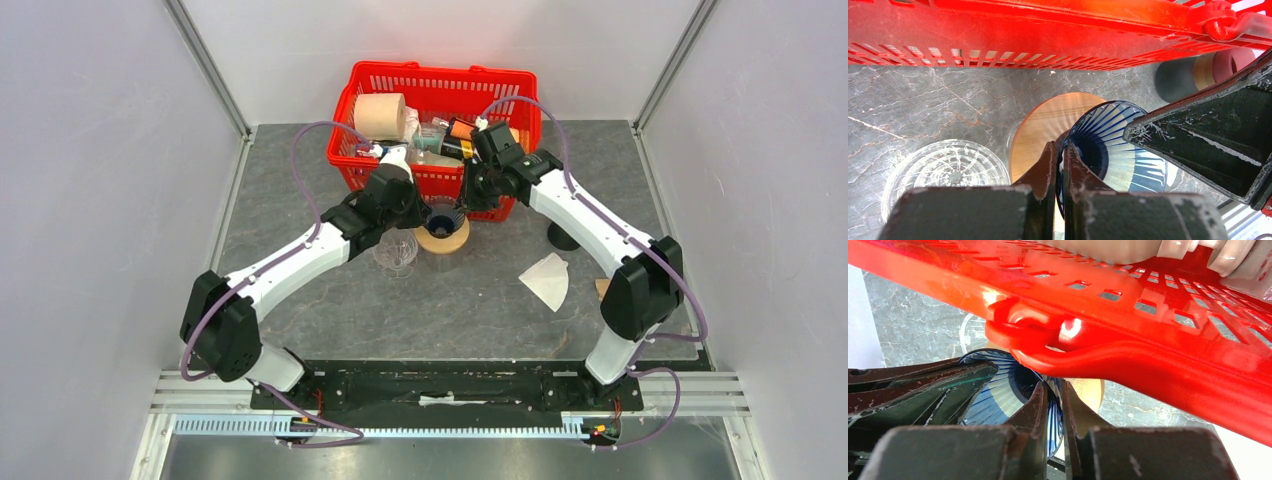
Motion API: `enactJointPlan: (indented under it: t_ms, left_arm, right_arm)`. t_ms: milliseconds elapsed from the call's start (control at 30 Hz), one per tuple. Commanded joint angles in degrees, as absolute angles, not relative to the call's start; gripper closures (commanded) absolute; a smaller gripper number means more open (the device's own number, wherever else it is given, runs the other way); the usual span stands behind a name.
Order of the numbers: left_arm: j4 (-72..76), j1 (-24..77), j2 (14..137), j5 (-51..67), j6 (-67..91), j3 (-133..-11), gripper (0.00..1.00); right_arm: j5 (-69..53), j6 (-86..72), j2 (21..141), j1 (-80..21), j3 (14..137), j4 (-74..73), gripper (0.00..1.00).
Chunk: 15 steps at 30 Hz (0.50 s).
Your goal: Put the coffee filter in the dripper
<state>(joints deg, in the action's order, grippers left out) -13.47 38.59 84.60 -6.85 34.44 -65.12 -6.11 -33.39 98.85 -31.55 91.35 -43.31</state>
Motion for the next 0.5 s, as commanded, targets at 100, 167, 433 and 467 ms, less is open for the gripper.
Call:
enactJointPlan:
  t_ms: [100,167,433,467]
  left_arm:
    - [-23.3,39.5,86.7,-5.8,31.7,-67.8,0.89]
    - [-23.3,39.5,86.5,-5.9,31.5,-68.8,0.85]
    - [-24.7,39.5,86.0,-7.9,30.2,-74.7,0.71]
    - [-25.0,39.5,86.0,-8.4,30.1,-75.6,0.69]
  right_arm:
    - [-1.0,-33.7,102.3,-31.8,96.2,-51.9,0.93]
    - [-1.0,-33.6,102.2,-31.9,97.9,-52.2,0.91]
    - [-1.4,-33.3,102.3,-32.2,104.5,-52.8,0.79]
    - [-1.6,-33.3,102.4,-32.2,105.2,-53.1,0.78]
